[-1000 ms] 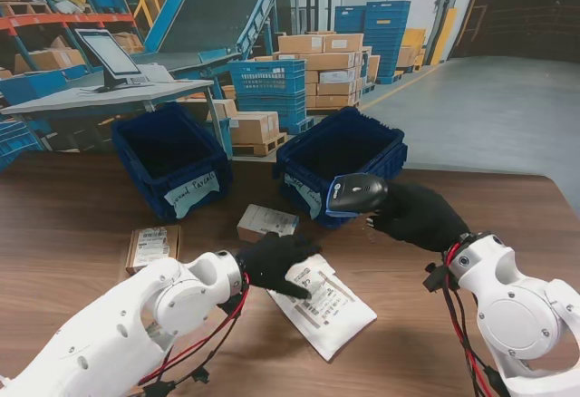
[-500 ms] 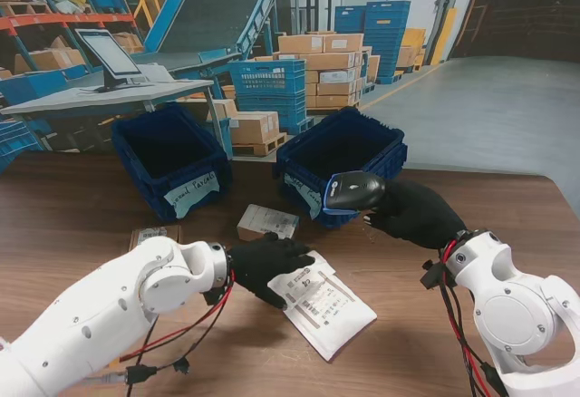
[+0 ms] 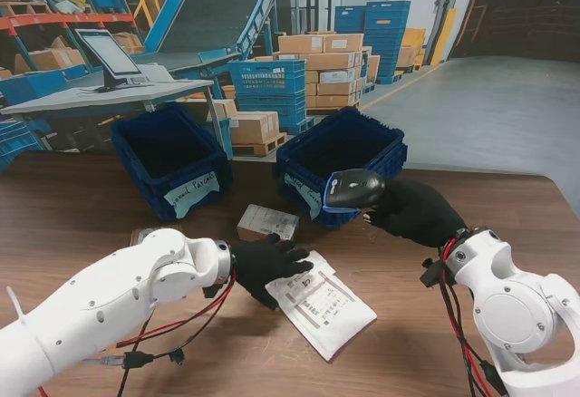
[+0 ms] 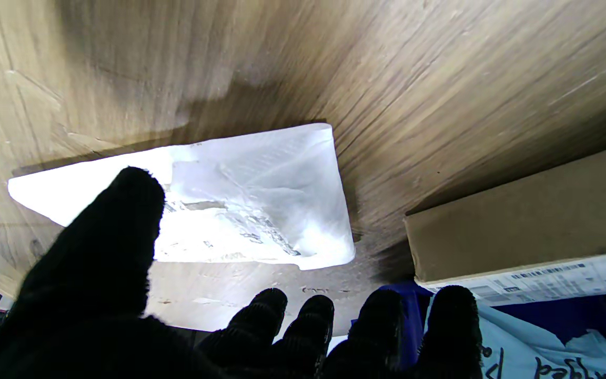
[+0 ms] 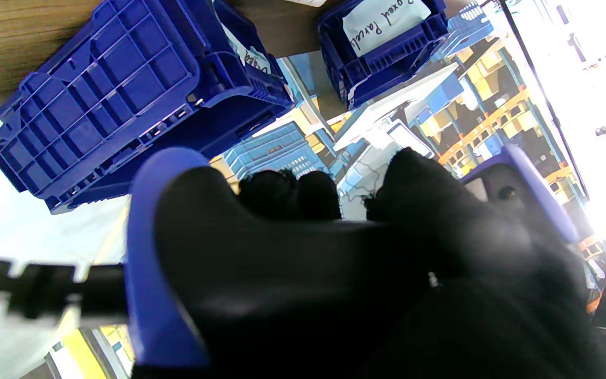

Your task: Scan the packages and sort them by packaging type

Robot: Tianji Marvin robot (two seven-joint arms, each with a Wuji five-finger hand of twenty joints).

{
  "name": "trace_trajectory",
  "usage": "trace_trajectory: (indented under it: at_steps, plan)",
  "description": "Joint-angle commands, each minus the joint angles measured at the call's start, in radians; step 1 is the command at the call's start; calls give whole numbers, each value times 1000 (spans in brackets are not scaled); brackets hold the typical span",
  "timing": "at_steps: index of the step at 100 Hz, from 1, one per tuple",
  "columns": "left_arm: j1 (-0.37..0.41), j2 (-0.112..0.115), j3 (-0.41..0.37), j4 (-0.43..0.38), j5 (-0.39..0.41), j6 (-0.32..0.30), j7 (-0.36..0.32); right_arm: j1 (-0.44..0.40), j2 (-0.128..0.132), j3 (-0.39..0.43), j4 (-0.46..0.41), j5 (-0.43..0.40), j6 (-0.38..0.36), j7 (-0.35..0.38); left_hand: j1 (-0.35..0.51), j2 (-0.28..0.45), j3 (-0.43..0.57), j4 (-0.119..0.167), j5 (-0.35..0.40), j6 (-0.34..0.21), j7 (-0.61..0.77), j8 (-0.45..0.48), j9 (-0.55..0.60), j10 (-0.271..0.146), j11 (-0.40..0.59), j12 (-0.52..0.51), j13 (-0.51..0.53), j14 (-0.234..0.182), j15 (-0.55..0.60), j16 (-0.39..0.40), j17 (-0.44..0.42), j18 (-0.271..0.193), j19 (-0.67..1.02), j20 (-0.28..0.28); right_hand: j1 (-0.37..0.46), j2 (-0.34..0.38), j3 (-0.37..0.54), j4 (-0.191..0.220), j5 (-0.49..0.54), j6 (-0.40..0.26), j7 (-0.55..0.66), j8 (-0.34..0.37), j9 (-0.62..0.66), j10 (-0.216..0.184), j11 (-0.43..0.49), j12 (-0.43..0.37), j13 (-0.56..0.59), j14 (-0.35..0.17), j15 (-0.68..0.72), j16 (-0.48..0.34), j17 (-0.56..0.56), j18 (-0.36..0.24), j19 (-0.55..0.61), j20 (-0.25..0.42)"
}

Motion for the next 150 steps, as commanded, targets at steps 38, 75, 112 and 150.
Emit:
trace_trajectory:
  at_steps: [38, 75, 112, 150]
  plan:
    - [-180, -78, 259, 166, -76, 20, 68, -5, -5, 8, -8, 12, 9, 15, -28, -25, 50, -22, -35, -15, -11, -13, -43, 15, -22, -30, -43, -25, -14, -8, -12, -5, -32, 16, 108, 75, 114, -11, 92, -58, 24, 11, 11, 14, -5, 5, 1, 6, 0, -3, 3, 3, 11, 20]
    - [-138, -85, 258, 213, -18, -20, 194, -8, -6, 16, -11, 19, 6, 12, 56, -108, 233, 6, 209, -38, 84, 61, 250, -35, 160, 123, 243, -42, 107, 108, 73, 10, 83, 52, 108, 76, 113, -12, 93, -58, 23, 11, 11, 13, -5, 5, 2, 9, 0, -2, 2, 2, 11, 21]
    - [-70, -87, 193, 226, -41, -32, 223, -10, -6, 18, -15, 21, 9, 14, 324, -169, 164, 5, 434, -246, 709, 342, 734, -150, 359, 597, 618, -84, 375, 425, 187, 31, 341, 62, 108, 76, 112, -12, 92, -57, 22, 10, 10, 15, -6, 5, 2, 9, 0, -2, 2, 2, 11, 21]
    - [-6, -72, 77, 133, -59, -9, 172, -11, -7, 10, -15, 17, 11, 11, 376, -166, 188, 43, 471, -287, 932, 355, 850, -154, 410, 720, 699, -77, 511, 547, 221, 37, 411, 79, 108, 76, 111, -11, 91, -56, 21, 9, 10, 13, -6, 6, 3, 7, 0, -2, 3, 4, 12, 21]
